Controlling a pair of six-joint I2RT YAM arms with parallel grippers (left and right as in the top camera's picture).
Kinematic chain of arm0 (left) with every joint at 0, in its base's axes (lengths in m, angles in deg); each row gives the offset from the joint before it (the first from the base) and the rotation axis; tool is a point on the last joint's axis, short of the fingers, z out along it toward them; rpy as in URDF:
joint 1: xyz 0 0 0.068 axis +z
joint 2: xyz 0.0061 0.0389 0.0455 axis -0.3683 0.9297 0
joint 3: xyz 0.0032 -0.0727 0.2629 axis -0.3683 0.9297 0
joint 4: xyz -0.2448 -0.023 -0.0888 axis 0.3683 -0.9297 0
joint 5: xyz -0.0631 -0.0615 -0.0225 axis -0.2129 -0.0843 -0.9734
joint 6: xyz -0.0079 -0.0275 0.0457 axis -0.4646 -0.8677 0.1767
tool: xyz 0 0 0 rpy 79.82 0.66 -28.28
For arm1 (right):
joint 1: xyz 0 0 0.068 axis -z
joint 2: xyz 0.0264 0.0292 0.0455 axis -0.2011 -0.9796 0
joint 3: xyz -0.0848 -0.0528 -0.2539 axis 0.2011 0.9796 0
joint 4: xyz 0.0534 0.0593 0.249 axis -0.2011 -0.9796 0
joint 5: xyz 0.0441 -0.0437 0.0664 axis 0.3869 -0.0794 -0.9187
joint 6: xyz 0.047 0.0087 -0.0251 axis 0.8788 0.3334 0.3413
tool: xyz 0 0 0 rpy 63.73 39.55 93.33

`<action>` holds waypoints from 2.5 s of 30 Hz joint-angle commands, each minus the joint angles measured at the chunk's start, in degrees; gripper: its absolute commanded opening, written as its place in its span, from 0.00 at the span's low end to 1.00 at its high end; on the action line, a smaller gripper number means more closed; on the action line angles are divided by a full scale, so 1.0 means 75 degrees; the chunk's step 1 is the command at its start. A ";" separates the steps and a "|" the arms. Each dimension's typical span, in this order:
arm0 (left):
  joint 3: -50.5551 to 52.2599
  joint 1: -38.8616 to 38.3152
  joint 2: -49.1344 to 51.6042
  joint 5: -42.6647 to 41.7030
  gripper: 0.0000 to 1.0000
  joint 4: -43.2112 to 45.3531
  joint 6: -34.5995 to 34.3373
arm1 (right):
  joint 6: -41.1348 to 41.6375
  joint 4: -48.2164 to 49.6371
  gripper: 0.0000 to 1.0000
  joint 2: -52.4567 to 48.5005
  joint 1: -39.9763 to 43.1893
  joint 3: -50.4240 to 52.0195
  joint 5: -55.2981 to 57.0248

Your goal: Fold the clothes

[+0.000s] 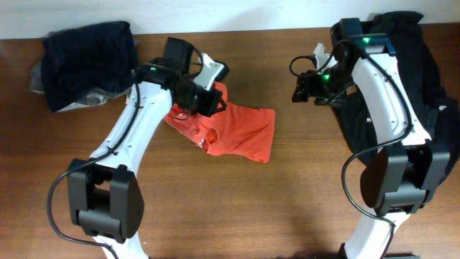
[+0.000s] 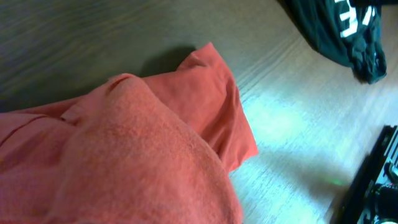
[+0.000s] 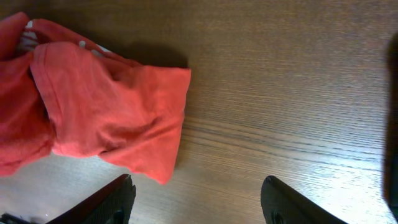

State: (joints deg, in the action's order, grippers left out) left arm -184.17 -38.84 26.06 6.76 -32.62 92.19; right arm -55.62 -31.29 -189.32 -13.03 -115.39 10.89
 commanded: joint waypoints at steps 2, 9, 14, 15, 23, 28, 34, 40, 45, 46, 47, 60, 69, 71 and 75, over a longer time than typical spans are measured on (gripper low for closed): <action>-0.0166 -0.0388 -0.0239 0.0216 0.00 0.0015 -0.0041 | -0.0079 -0.0035 0.69 0.0117 0.0087 -0.0114 0.0009; -0.0300 -0.0495 -0.0239 0.0568 0.00 0.0017 -0.0044 | -0.0079 -0.0175 0.69 0.0117 0.0087 -0.0114 -0.0140; -0.0344 -0.0303 -0.0239 0.0595 0.00 0.0012 -0.0277 | -0.0076 -0.0192 0.69 0.0117 0.0079 -0.0114 -0.0198; -0.0344 -0.0213 -0.0239 0.0597 0.00 0.0012 -0.0370 | -0.0076 -0.0204 0.69 0.0117 0.0067 -0.0114 -0.0198; -0.0344 0.0495 -0.0239 0.0600 0.01 -0.0315 -0.1023 | -0.0076 -0.0227 0.69 0.0117 -0.0061 -0.0111 -0.0192; -0.0341 0.1209 -0.0239 0.0632 0.00 -0.0868 -0.1052 | -0.0076 -0.0224 0.69 0.0117 -0.0061 -0.0111 -0.0195; -0.0090 0.2110 -0.0230 0.1023 0.01 -0.1268 -0.1049 | -0.0076 -0.0224 0.69 0.0117 -0.0064 -0.0111 -0.0192; 0.0568 0.2200 -0.0230 0.1026 0.07 -0.1032 -0.1046 | -0.0079 -0.0224 0.69 0.0117 -0.0064 -0.0108 -0.0192; 0.1236 0.2200 -0.0216 0.1029 0.24 -0.0516 -0.1049 | -0.0079 -0.0227 0.69 0.0117 -0.0064 -0.0105 -0.0192; 0.1332 0.2200 -0.0216 0.1032 0.27 -0.0405 -0.1049 | -0.0079 -0.0227 0.69 0.0117 -0.0064 -0.0105 -0.0192; 0.1454 0.2200 -0.0216 0.1032 0.32 -0.0230 -0.1049 | -0.0079 -0.0227 0.69 0.0117 -0.0064 -0.0105 -0.0192; 0.1661 0.2209 -0.0216 0.2725 0.59 0.0647 -0.1550 | -0.0102 -0.0221 0.69 0.0117 -0.0064 -0.0079 -0.0187; 0.1661 0.2206 0.0338 0.3168 0.68 0.1378 -0.1623 | -0.0102 -0.0204 0.69 0.0114 -0.0064 -0.0070 -0.0189; 0.1661 0.2206 0.0542 0.3177 0.69 0.1428 -0.1623 | -0.0102 -0.0216 0.69 0.0114 -0.0064 -0.0070 -0.0189; 0.1661 0.2206 0.0982 0.3212 0.71 0.1661 -0.1620 | -0.0102 -0.0227 0.70 0.0114 -0.0064 -0.0070 -0.0189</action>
State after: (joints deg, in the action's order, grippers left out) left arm -172.19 -22.34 30.30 29.84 -21.15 80.56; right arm -55.76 -32.78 -189.32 -13.14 -115.39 10.19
